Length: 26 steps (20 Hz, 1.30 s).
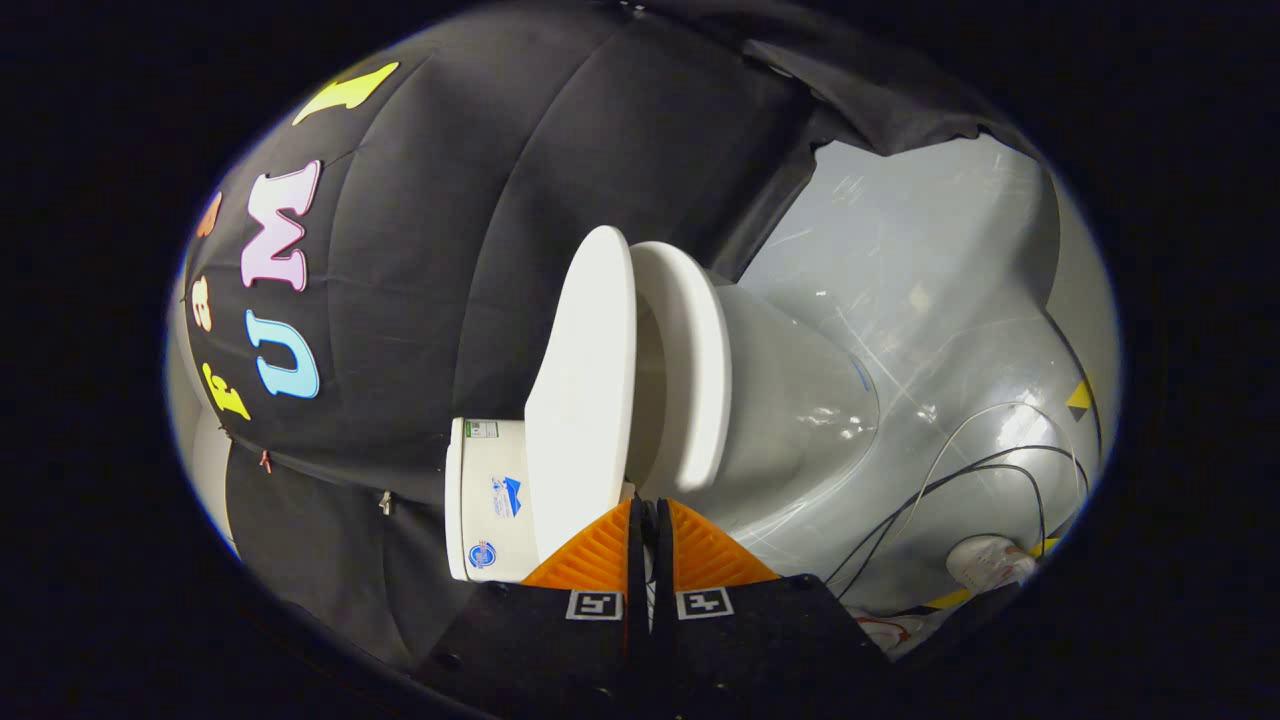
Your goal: Open the toilet lid.
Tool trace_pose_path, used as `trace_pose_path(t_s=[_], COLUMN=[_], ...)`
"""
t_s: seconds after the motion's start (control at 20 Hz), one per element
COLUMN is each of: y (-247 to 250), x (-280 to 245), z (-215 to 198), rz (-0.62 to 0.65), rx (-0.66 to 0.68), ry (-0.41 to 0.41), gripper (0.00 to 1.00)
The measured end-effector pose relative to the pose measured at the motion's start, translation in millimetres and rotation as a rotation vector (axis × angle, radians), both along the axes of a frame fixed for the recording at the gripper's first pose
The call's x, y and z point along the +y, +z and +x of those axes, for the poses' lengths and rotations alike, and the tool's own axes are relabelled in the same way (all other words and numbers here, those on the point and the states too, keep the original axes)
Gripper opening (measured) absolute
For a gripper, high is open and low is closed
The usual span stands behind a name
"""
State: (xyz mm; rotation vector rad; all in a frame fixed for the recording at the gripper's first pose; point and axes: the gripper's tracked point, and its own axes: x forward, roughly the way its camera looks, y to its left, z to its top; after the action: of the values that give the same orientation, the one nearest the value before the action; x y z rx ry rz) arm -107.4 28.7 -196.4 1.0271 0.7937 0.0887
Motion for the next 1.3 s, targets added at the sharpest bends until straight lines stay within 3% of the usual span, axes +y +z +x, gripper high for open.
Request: trace_pose_path(t_s=[0.9,1.3], y=[141,183], x=[77,121], z=[-1,2], rz=[-0.352,-0.608], rx=[-0.024,-0.018], ry=[0.155,0.221], gripper=[0.05,0.06])
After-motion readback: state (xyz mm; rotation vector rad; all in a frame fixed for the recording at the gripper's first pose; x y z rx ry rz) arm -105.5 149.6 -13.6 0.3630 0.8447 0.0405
